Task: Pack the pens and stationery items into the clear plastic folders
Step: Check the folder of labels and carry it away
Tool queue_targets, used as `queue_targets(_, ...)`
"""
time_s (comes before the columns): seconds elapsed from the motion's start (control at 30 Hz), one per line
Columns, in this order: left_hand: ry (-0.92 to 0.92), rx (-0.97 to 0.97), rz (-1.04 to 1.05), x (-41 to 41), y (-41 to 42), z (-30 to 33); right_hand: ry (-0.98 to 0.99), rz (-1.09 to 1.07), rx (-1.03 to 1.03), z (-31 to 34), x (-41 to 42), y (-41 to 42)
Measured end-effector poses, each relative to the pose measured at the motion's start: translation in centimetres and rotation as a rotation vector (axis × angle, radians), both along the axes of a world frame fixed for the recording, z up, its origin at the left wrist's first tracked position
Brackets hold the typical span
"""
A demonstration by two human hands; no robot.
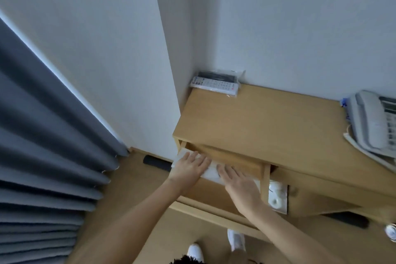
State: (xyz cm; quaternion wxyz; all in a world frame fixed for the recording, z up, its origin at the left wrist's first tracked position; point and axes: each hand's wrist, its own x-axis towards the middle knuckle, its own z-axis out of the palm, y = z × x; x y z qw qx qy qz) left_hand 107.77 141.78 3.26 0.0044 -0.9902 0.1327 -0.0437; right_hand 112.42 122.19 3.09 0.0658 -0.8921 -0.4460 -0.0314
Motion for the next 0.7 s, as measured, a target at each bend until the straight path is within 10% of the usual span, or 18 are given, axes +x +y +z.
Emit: queue_targets(0.7, -0.266, -0.093, 0.085, 2.9, -0.6, -8.9, -0.286, 0.021, 0.100, -8.3, 4.2, 0.8)
